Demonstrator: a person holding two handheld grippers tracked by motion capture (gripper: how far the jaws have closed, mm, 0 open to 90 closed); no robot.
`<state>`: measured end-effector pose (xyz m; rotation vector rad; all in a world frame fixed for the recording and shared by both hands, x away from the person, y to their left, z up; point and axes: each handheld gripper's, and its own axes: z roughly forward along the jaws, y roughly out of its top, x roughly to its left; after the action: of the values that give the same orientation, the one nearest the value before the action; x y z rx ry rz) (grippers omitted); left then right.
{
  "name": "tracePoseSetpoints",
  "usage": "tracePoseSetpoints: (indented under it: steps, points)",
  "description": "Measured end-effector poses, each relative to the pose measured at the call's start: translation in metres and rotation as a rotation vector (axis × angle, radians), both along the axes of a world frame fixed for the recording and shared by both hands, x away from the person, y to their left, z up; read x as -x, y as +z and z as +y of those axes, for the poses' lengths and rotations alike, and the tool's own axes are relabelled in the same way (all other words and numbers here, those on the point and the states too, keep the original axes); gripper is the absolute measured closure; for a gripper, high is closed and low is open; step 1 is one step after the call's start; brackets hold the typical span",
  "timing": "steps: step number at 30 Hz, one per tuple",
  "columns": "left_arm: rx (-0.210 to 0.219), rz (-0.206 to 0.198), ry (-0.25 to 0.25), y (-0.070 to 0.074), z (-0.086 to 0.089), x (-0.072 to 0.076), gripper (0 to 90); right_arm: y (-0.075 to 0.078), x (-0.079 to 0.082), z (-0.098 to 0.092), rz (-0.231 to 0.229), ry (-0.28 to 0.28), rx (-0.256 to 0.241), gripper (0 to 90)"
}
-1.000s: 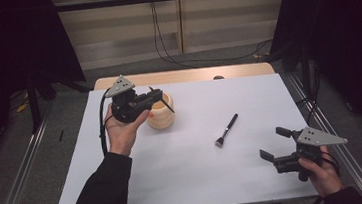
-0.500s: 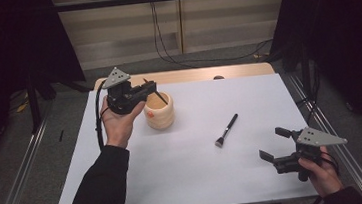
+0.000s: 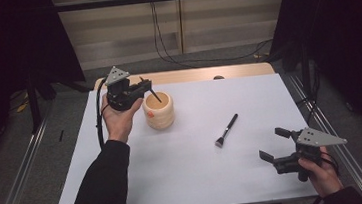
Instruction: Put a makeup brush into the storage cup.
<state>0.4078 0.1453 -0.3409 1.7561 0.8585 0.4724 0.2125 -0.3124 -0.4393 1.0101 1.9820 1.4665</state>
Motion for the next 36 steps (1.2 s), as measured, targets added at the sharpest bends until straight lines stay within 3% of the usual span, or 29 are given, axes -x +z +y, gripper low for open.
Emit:
tracePoseSetpoints:
  steps: [6, 8, 17, 21, 36]
  points:
    - [-0.023, 0.016, 0.011, -0.008, 0.000, -0.003, 83.8, 0.000, 0.000, 0.000, -0.004, 0.012, -0.001, 0.6]
    - [-0.004, 0.020, 0.002, -0.011, 0.001, -0.002, 83.8, 0.000, 0.000, 0.000, -0.003, 0.006, 0.000, 0.6]
    - [-0.023, 0.045, 0.012, -0.024, 0.002, -0.004, 83.8, 0.000, 0.000, 0.000, -0.005, 0.007, 0.003, 0.6]
    - [-0.046, 0.047, 0.013, -0.029, 0.000, -0.003, 83.8, 0.000, 0.000, 0.000, -0.001, 0.013, 0.000, 0.6]
    - [-0.038, 0.060, 0.016, -0.050, -0.006, -0.005, 83.6, 0.000, 0.000, 0.000, -0.002, 0.010, 0.002, 0.6]
